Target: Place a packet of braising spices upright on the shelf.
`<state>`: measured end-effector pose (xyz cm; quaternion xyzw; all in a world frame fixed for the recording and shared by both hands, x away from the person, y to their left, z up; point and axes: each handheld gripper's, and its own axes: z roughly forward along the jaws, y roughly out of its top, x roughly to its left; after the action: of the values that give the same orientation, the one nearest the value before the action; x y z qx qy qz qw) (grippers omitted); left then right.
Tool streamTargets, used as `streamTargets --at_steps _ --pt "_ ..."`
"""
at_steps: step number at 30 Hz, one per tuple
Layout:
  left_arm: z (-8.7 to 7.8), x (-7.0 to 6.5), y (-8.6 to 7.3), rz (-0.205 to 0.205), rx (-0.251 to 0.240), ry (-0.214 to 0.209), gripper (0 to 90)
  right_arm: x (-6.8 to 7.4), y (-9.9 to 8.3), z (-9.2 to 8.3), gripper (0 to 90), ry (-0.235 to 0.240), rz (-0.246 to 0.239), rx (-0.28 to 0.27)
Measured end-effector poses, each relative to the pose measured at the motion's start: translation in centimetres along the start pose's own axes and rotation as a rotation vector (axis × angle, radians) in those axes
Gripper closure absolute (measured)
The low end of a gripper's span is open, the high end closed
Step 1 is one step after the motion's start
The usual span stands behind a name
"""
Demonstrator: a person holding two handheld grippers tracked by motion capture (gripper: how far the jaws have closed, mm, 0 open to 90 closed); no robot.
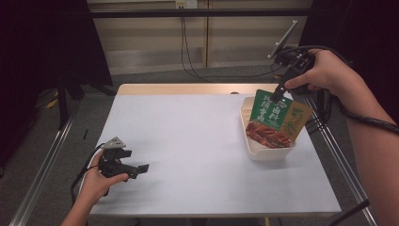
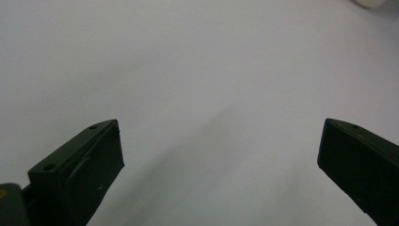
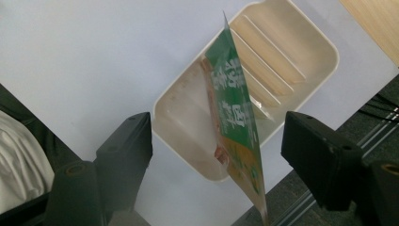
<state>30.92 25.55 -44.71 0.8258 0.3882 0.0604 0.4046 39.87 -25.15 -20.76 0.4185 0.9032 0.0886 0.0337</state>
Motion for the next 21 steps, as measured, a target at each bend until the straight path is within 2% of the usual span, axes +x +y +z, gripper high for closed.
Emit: streamTargets --at_steps 8,13,14,15,16,21 --pt "-0.1 0.0 0.0 0.001 0.002 -0.002 0.4 1.3 0.9 -0.5 22.9 -0.002 -0.025 -0.001" --pt "-0.1 0.0 0.0 0.002 0.005 -0.005 0.4 2.3 1.4 0.3 22.8 0.011 -0.067 0.0" --pt "-0.1 0.0 0.0 0.003 0.006 -0.004 0.4 2.4 1.5 0.5 22.7 0.01 -0.089 0.003" --pt "-0.1 0.0 0.0 0.001 0.004 -0.003 0.4 2.8 1.6 0.7 22.6 0.016 -0.079 0.011" --pt "-0.1 0.0 0.0 0.0 0.002 0.0 0.4 3.1 1.8 1.2 22.1 0.025 -0.104 0.015" --pt "-0.1 0.0 0.0 0.0 0.004 -0.004 0.4 3.9 2.1 2.0 21.9 0.031 -0.13 0.018"
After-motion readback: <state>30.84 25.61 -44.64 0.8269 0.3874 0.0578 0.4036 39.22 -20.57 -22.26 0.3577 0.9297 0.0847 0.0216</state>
